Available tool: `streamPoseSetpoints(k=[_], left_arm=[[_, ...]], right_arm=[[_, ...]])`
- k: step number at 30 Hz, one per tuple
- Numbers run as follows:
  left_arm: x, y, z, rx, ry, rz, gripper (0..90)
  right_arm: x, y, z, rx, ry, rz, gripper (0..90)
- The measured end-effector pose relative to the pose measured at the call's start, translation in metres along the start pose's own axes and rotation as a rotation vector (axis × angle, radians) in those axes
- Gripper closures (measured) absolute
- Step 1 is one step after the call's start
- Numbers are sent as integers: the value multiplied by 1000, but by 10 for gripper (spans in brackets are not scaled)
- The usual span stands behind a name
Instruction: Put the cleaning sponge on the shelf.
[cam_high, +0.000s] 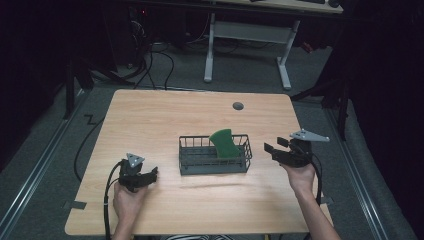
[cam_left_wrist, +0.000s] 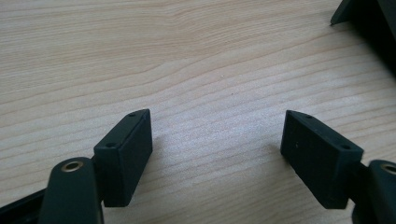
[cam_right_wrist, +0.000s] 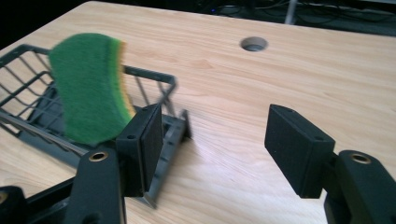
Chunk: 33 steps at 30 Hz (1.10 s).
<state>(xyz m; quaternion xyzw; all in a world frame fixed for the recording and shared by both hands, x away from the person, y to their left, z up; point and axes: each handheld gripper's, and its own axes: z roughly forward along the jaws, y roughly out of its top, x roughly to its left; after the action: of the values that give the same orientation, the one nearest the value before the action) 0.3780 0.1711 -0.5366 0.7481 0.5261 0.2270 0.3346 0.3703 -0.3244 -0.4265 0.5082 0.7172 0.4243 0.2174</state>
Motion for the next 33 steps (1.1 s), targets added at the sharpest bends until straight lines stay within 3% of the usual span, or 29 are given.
streamPoseSetpoints(k=[6, 14, 33], left_arm=[[0, 0, 0, 0, 0, 0, 253], [0, 0, 0, 0, 0, -1, 254], [0, 0, 0, 0, 0, -1, 254]], right_arm=[[-17, -16, -10, -9, -24, 49, 384], [-30, -36, -14, -4, -45, 78, 388], [-42, -76, -4, 52, -86, 104, 393]])
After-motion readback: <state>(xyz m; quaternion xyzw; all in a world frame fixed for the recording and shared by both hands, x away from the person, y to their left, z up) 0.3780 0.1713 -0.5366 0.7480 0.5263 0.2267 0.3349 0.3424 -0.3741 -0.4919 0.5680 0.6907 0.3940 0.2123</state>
